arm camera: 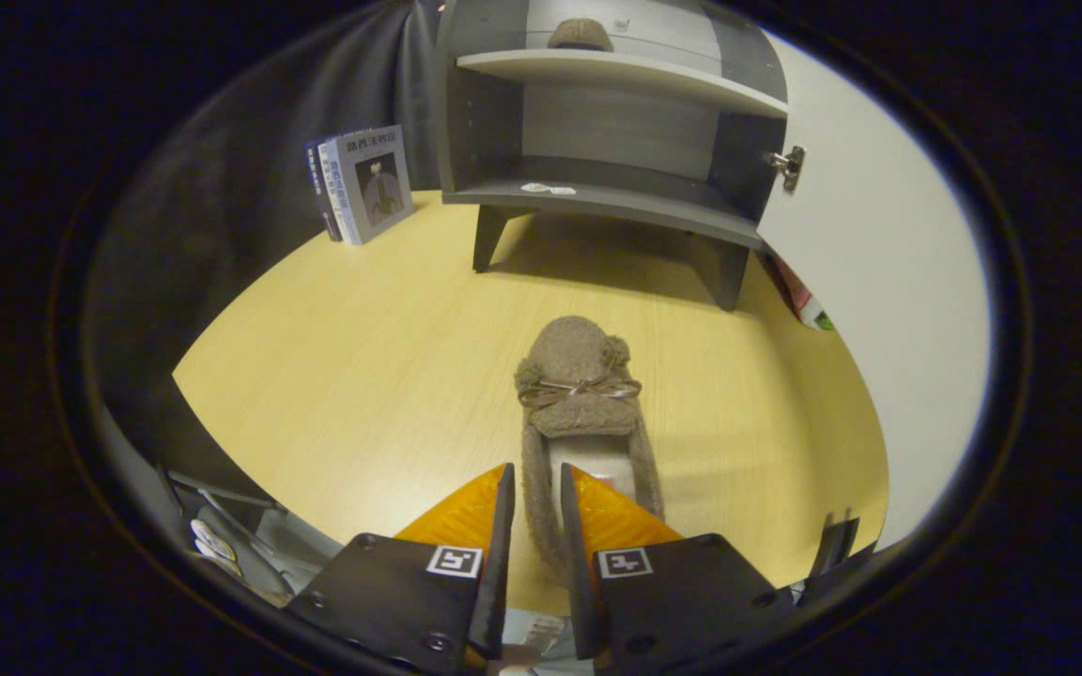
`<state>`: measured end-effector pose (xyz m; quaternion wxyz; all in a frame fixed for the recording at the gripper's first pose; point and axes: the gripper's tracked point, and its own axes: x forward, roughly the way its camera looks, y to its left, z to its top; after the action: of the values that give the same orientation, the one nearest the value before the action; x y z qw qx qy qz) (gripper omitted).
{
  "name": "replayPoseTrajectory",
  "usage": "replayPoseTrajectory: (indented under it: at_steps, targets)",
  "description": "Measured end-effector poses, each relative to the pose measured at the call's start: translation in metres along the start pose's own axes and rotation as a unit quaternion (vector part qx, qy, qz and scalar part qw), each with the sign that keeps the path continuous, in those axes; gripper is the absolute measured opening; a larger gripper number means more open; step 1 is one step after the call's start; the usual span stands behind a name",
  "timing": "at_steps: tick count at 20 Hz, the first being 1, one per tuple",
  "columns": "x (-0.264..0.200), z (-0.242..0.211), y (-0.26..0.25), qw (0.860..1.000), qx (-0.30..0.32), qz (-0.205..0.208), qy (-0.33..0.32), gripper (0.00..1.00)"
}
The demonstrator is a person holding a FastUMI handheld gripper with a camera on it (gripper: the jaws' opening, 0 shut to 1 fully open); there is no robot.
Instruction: Open the shoe cabinet door, grab the shoes and put them into the shoe cabinet, then close the shoe cabinet door.
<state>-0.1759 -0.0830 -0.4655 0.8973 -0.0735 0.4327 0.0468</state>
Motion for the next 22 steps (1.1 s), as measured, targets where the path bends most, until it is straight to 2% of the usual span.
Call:
replayPoseTrajectory:
  at_steps: [15,19,20,21,22]
  targets:
    - [0.040,0.001,0.008,0.999,-0.042,0.008,0.002,0.30]
    - [0.041,-0.002,0.005,0.999,-0.049,-0.001,0.001,0.13]
    - [0.044,-0.001,0.004,0.999,-0.045,0.000,0.001,0.13]
    - [0.040,0.000,0.004,0.999,-0.042,-0.005,0.003,0.04]
    - [0.041,-0.001,0.005,0.999,-0.038,-0.007,0.003,0.04]
